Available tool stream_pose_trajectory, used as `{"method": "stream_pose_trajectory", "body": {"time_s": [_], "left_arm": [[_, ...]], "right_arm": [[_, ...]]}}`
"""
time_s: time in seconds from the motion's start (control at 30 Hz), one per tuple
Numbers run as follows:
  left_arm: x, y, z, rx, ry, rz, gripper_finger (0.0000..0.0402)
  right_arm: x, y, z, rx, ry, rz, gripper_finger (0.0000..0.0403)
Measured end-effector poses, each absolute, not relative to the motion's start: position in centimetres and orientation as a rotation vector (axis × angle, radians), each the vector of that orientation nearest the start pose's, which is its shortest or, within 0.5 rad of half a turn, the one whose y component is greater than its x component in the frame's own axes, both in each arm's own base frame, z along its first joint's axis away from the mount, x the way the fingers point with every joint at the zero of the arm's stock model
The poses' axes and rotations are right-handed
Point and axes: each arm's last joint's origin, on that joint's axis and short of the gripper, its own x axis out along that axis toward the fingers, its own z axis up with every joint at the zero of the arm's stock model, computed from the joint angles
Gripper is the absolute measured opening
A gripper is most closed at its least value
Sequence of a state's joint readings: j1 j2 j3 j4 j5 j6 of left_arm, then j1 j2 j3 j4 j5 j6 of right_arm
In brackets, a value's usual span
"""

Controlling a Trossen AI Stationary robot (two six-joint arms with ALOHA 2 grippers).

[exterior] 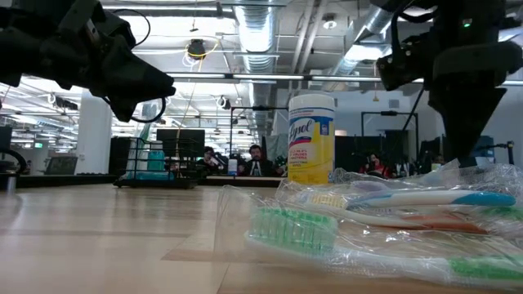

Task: Pick & Place toothbrushing station
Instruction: Put the right orange toothbrush into the mesh organizer

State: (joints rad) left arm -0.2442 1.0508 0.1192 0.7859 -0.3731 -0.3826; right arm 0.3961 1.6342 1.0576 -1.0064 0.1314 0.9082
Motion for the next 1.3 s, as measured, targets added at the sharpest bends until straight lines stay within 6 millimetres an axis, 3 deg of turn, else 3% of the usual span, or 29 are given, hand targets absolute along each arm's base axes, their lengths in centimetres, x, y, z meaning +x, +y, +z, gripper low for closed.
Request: {"method": "stream_pose_trajectory", "body": {"time_s": [0.53, 1.2, 1.3], "left_arm": [[17.4, -3.3, 15.8, -0.357, 0.112, 0.142, 0.0085], [17.4, -3.5, 15.9, -0.366, 0.108, 0.129, 0.0085], [17.4, -3.5, 15.9, -0.366, 0.107, 0.129, 0.0085]], "right_arm": [[24.4, 14.5, 18.6, 0.488, 1.402, -0.465, 0.0088], [24.5, 15.3, 18.6, 0.559, 1.331, -0.497, 0.0088], [24.8, 15.5, 17.9, 0.551, 1.341, -0.509, 0.0088]]}}
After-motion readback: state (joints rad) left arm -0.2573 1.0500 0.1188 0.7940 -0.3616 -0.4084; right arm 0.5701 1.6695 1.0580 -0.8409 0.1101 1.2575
